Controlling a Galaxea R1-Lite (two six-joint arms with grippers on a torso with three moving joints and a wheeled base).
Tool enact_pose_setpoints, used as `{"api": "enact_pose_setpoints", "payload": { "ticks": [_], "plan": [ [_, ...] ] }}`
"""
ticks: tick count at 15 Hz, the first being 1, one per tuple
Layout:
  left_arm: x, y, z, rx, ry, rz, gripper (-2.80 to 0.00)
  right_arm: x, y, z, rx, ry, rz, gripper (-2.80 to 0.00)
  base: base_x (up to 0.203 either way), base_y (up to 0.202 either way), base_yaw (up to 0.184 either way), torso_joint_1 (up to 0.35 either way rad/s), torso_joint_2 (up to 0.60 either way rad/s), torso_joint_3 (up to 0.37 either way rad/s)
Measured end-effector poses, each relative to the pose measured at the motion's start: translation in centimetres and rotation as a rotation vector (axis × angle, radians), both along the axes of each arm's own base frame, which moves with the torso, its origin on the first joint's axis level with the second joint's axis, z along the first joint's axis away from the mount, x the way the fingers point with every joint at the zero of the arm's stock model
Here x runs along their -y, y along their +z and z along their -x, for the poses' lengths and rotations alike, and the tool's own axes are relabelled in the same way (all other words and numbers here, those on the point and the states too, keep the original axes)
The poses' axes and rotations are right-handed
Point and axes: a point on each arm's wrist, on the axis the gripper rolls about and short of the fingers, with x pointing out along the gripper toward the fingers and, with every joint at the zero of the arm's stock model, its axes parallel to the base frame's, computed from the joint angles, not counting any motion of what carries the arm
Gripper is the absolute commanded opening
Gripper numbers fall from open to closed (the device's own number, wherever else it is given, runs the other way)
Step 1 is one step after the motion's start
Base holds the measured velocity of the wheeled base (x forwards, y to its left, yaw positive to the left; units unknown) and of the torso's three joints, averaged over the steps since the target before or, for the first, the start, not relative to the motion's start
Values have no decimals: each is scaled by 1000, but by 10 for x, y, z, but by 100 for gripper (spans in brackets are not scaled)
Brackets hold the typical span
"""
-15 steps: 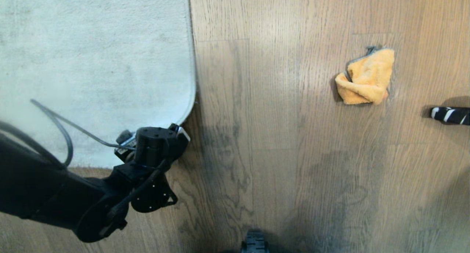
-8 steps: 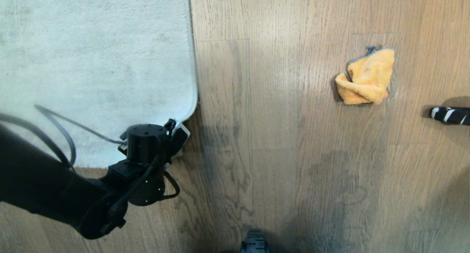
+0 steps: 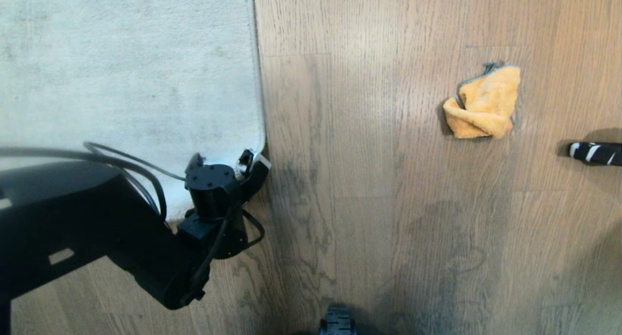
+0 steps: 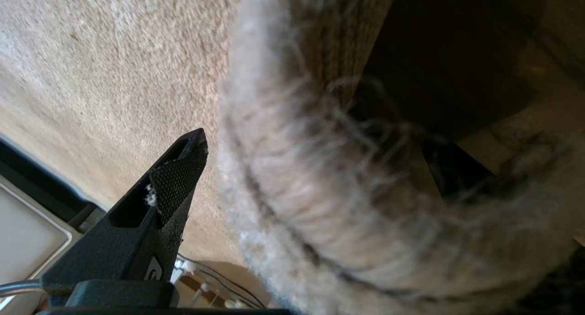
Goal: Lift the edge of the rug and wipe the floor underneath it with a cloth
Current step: Lift up the carpet
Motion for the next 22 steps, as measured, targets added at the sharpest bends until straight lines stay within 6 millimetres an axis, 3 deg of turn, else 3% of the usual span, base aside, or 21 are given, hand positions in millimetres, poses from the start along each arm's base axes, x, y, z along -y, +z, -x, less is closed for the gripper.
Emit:
{"api": "enact_pose_setpoints", "payload": {
  "ticks": [3,4,14,22],
  "plan": [
    [1,10,-1,40,-23,23,0,0,0,0,0,1,0,-280,0,0,0,0,0,0],
    [1,11,-1,40,-24,22,-280,0,0,0,1,1,0,-280,0,0,0,0,0,0],
    [-9,14,13,20,-10,10,-280,0,0,0,0,1,0,-280,0,0,0,0,0,0],
    [-32,34,39,62,31,62,-280,0,0,0,0,0,0,-280,0,0,0,0,0,0]
  ]
}}
